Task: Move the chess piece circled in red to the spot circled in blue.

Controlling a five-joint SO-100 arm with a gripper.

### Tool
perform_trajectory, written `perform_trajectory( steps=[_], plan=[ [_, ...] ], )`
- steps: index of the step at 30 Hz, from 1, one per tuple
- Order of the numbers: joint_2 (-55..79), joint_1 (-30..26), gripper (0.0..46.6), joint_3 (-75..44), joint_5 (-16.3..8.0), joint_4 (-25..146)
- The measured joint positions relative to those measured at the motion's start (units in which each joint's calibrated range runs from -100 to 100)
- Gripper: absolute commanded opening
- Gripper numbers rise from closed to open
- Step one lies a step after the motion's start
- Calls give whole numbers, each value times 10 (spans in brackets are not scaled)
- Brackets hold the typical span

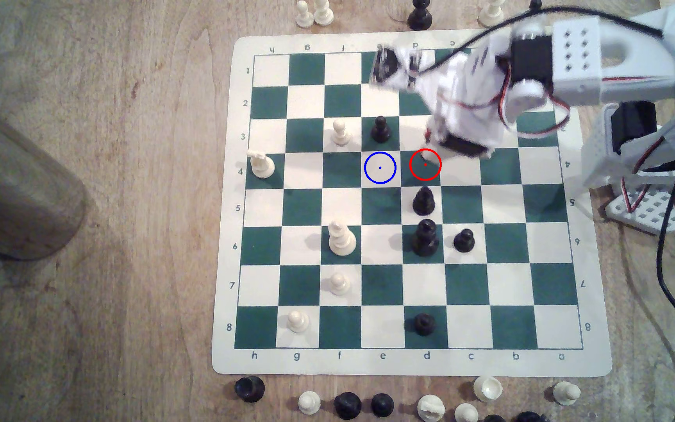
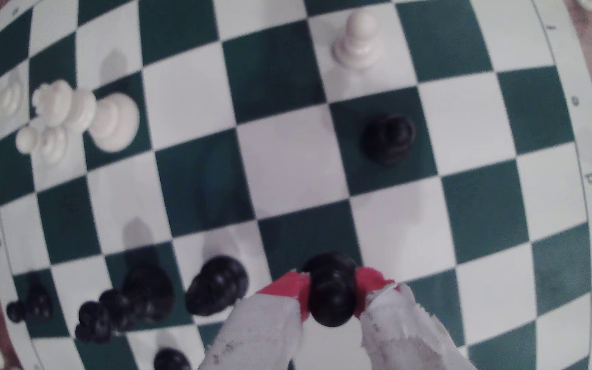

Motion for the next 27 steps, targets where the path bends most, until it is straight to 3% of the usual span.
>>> perform_trajectory(
  steps=[12, 27],
  plan=[
    [137, -21, 6, -127, -11, -41],
    [276, -28, 6, -146, -5, -120]
  ],
)
